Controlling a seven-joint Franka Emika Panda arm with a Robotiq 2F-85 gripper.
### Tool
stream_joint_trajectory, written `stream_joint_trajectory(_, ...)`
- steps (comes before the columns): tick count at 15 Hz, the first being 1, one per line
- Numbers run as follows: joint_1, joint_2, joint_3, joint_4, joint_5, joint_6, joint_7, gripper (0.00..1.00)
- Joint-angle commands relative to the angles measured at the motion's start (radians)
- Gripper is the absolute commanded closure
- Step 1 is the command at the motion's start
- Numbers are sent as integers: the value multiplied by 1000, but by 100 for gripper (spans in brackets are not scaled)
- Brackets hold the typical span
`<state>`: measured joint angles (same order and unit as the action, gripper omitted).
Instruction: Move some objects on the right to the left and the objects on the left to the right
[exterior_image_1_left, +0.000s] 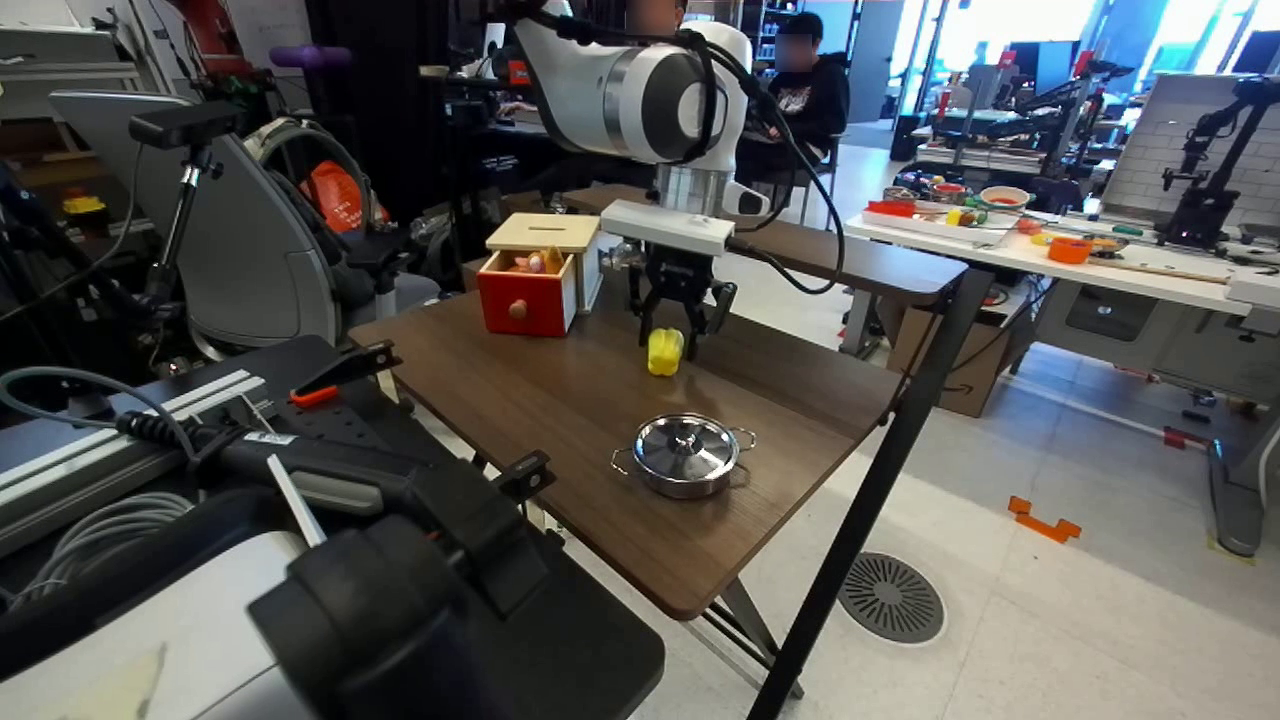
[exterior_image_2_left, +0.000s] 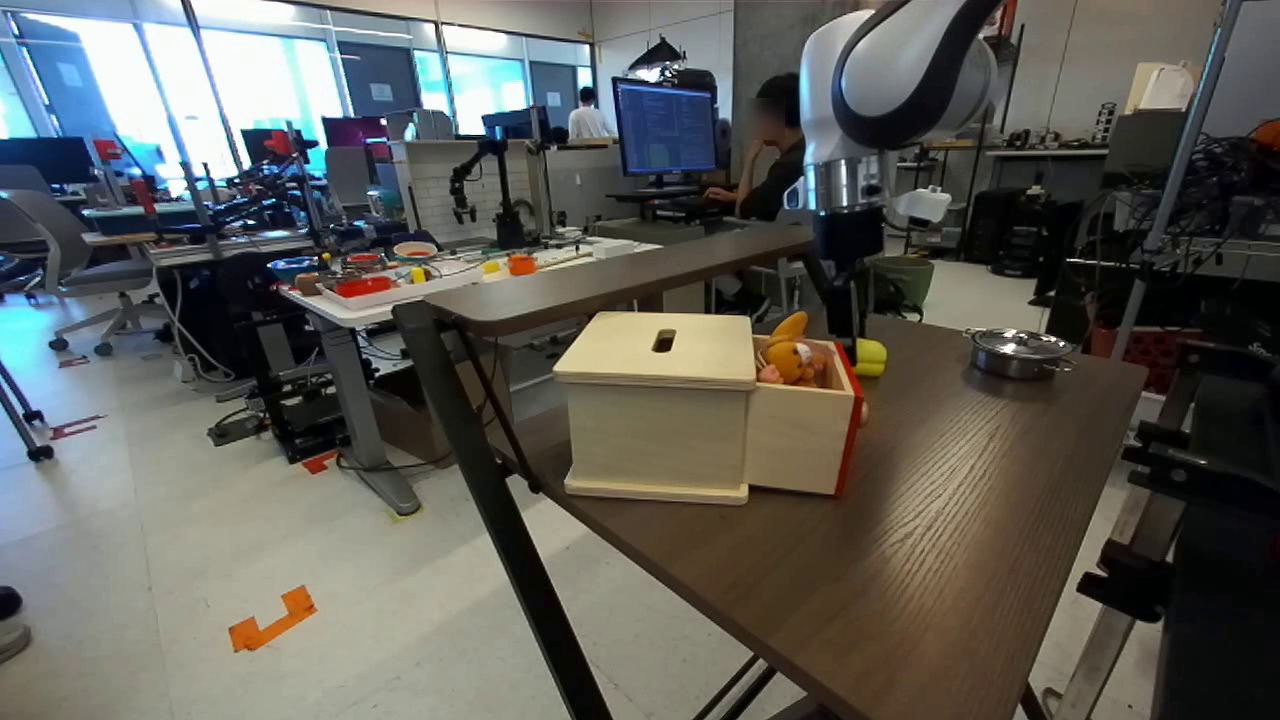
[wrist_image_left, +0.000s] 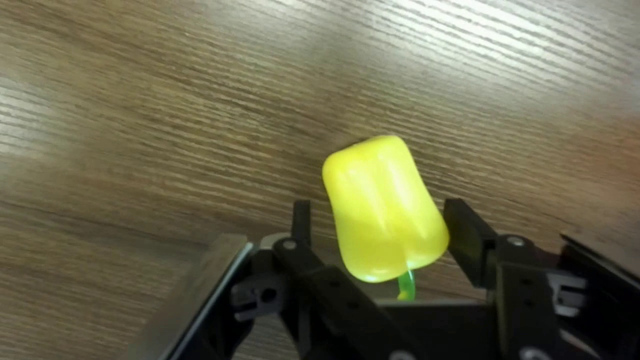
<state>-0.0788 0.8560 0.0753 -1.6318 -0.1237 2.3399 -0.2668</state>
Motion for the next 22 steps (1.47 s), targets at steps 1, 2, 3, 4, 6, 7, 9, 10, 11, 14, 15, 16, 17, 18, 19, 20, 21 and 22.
stream_joint_trajectory(1,9,-4,-16,22,15,-55,5,1)
stream_joint_trajectory(2,5,-20,-16,5,15,-59,2,0)
stream_joint_trajectory(3,3,-35,-19,-9,15,-66,4,0)
stream_joint_trajectory(4,1,-63,-22,-37,12,-74,2,0)
stream_joint_trajectory(6,-8,-130,-22,-107,12,-71,-13,0)
stream_joint_trajectory(7,-11,-169,-21,-152,10,-53,-21,0)
stream_joint_trajectory(9,-24,-260,-13,-250,15,-53,-43,0)
stream_joint_trajectory(10,-24,-303,-17,-299,11,-52,-48,0)
stream_joint_trajectory(11,-26,-344,-19,-345,10,-51,-54,0)
stream_joint_trajectory(14,-33,-421,-40,-454,6,-44,-55,0)
stream_joint_trajectory(15,-35,-439,-51,-484,3,-42,-49,0)
stream_joint_trajectory(16,-36,-443,-62,-509,0,-34,-45,0)
stream_joint_trajectory(17,-37,-443,-73,-526,-4,-32,-43,0)
stream_joint_trajectory(18,-42,-432,-80,-535,2,-25,-47,0)
stream_joint_trajectory(19,-39,-419,-91,-542,-2,-17,-35,0)
stream_joint_trajectory(20,-42,-401,-98,-542,-1,-11,-29,0)
stream_joint_trajectory(21,-45,-385,-105,-540,0,-9,-26,0)
stream_joint_trajectory(22,-46,-374,-114,-540,-2,-8,-20,0)
